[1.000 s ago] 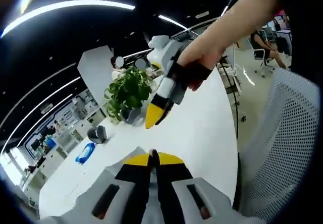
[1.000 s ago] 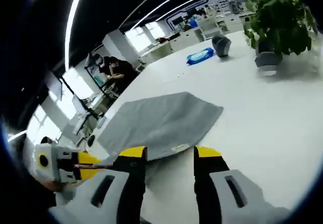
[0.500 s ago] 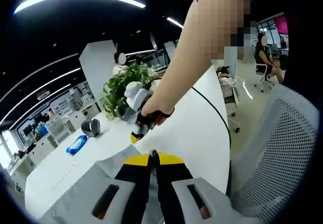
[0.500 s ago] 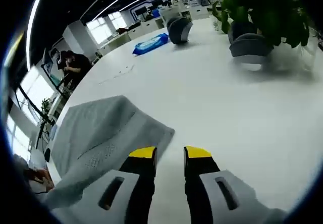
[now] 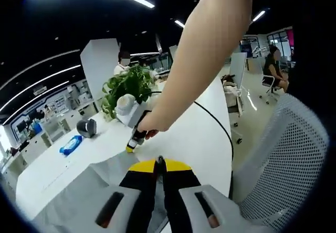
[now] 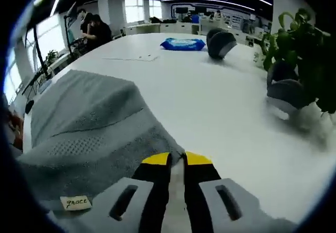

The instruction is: Fold the towel on the table until its edges align and the towel forms a compact rectangular stack.

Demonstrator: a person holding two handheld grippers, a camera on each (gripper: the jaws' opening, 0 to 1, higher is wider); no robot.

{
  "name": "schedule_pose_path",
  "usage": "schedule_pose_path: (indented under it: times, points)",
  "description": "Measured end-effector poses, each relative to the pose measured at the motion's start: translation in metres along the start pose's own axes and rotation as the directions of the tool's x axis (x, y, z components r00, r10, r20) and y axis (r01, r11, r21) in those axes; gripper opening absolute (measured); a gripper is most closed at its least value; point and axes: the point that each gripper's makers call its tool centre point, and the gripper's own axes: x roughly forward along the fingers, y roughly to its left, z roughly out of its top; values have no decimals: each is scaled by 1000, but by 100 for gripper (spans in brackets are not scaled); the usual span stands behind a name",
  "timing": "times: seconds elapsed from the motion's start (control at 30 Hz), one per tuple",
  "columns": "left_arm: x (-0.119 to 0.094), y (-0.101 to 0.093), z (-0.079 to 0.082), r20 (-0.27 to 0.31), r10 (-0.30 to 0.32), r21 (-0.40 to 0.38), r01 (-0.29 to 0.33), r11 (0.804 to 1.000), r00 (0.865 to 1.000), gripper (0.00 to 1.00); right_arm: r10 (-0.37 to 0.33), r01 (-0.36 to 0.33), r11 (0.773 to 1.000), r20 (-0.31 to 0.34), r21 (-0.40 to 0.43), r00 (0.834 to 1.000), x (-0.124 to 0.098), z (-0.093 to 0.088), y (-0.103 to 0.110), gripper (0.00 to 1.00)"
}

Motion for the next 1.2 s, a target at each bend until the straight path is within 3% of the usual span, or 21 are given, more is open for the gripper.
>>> schedule_pose_path:
  times: [0.07,0.13,0.17,0.2,0.33,0.47,0.53,0.6,0.63,0.67,0.7,0.83,0.97,1.03,1.2]
  points:
    - [-2,0,5,7,-2,-3,2,1000,1000,4,-13,13,1000,5,-6,1000,0,1,-4,1]
    - [-6,-1,13,20,-7,-8,8,1000,1000,4,45,-60,984,86,170,995,-3,14,4,1]
    - [-8,-2,17,27,-8,-4,8,1000,1000,4,82,-120,958,152,259,985,-8,24,8,0]
    - [-10,-3,20,32,-7,-4,7,1000,999,4,104,-155,945,184,288,977,-10,29,6,0]
    - [-17,-9,37,65,-14,1,14,1000,998,4,110,-203,929,290,310,951,-36,53,-5,0]
    - [-23,-15,57,96,-22,32,19,999,995,3,100,-230,923,386,308,917,-75,78,-17,0]
    - [-26,-18,71,123,-35,32,31,999,992,3,116,-272,905,425,326,898,-95,90,-22,0]
    - [-28,-23,84,143,-51,40,45,998,988,3,152,-295,909,422,296,894,-112,93,-25,0]
    - [-28,-24,87,145,-54,40,49,998,988,4,150,-264,933,404,245,902,-122,92,-31,0]
    - [-28,-31,99,163,-73,57,65,996,984,4,140,-245,943,398,226,907,-128,90,-33,0]
    - [-29,-32,102,168,-77,61,68,996,983,4,139,-240,945,396,220,908,-131,90,-34,0]
    - [-30,-48,134,228,-123,56,113,992,966,4,142,-281,916,426,286,894,-162,90,-41,0]
    - [-31,-55,160,264,-142,100,120,988,954,4,144,-296,899,421,321,896,-188,93,-49,0]
    - [-31,-56,173,287,-149,112,121,986,946,4,153,-321,887,445,331,882,-202,102,-52,0]
    - [-36,-63,204,343,-172,121,138,983,924,4,142,-315,903,486,294,862,-230,125,-74,0]
